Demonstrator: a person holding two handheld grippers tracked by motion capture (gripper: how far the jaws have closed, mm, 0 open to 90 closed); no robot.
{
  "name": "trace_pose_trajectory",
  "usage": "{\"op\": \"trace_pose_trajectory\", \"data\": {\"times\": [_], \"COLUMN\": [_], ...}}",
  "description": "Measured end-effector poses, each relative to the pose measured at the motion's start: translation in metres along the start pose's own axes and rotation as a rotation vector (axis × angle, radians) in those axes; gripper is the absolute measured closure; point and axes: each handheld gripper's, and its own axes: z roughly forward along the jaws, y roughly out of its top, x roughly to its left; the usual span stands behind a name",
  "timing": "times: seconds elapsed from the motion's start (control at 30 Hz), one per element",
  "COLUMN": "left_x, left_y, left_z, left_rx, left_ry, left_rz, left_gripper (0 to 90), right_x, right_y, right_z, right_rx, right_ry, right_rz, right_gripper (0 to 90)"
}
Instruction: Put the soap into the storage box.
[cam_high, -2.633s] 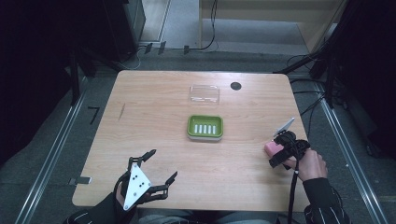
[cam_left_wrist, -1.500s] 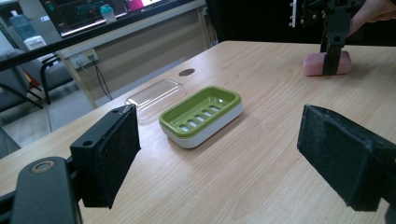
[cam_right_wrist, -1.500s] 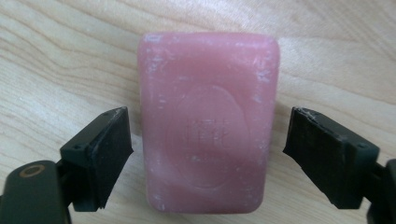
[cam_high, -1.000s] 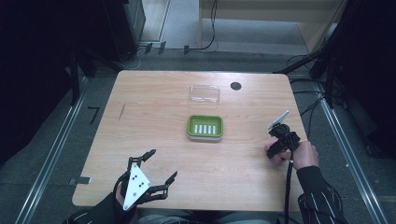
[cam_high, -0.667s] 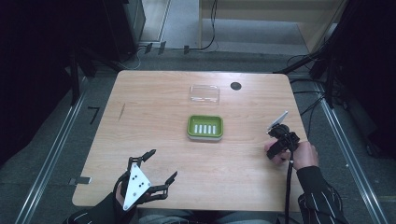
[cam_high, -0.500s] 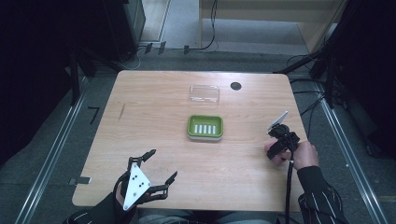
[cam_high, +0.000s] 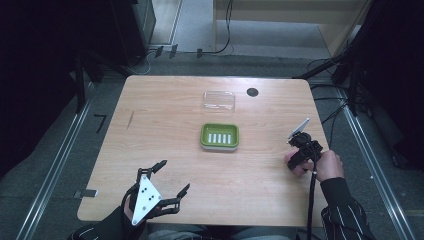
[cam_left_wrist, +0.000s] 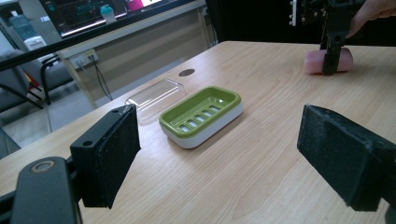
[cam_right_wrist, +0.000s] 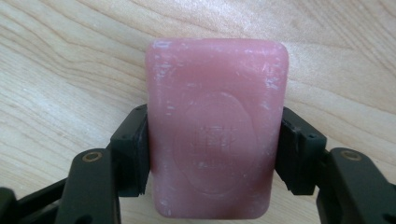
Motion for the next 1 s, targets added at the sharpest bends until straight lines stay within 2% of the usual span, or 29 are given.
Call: {"op": "trace_pose_trajectory", "data": {"times": [0.23, 0.43, 0.63, 1.0], "left_x": [0.000, 0.000, 0.000, 0.000], "left_y": [0.000, 0.000, 0.000, 0.000], "left_z": [0.000, 0.000, 0.000, 0.000], "left_rx": [0.001, 0.003, 0.003, 0.004], "left_ry": [0.000, -0.001, -0.001, 0.000], "left_rz": [0.001, 0.004, 0.005, 0.005], "left_gripper": [13.6, 13.6, 13.6, 13.6], "right_x": [0.003, 0.007, 0.011, 0.021], "right_y": [0.001, 0.003, 0.004, 0.017], "right_z": [-0.005, -0.008, -0.010, -0.012], "right_rx": [-0.006, -0.013, -0.011, -0.009], "right_ry": [-0.004, -0.015, -0.022, -0.031], "right_rz": [-0.007, -0.042, -0.056, -0.091], "right_gripper": [38.9, 38.9, 38.9, 38.9]}}
